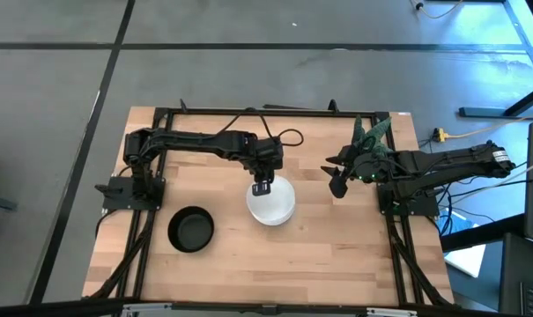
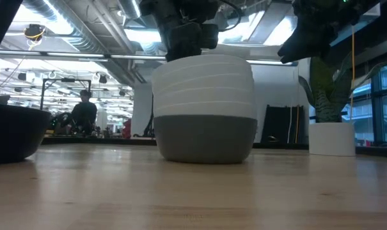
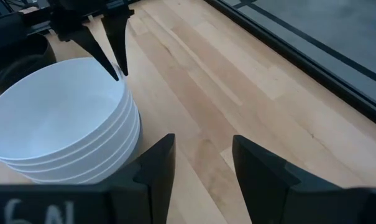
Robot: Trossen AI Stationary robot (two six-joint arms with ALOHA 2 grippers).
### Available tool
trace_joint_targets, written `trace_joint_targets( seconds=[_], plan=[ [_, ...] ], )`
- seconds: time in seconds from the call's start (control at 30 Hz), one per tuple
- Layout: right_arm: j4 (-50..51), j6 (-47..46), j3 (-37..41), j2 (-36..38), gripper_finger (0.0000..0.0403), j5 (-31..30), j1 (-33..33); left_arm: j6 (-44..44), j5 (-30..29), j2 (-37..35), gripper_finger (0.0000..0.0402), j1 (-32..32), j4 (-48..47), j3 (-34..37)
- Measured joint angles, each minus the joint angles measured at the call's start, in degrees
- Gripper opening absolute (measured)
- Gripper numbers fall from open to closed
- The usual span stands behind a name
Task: Nest bowls inside each other
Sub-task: Stack the white bowl on top of the stacked bowls, then stack the black bowl on top of the stacked bowls
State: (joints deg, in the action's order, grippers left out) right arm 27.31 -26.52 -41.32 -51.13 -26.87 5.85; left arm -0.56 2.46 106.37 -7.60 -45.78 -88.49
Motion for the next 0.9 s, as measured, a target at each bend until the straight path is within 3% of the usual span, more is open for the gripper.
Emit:
trace_joint_targets(
  seconds=[0.3,0.9],
  plan=[
    [0.0,0.0,0.0,0.0,0.0162,0.0,0.0,-0.7,3.3,0.0,0.0082,0.0,0.0,0.0],
    [0.0,0.0,0.0,0.0,0.0162,0.0,0.0,-2.6,2.1,-1.7,0.0187,0.1,3.1,0.0]
  ],
)
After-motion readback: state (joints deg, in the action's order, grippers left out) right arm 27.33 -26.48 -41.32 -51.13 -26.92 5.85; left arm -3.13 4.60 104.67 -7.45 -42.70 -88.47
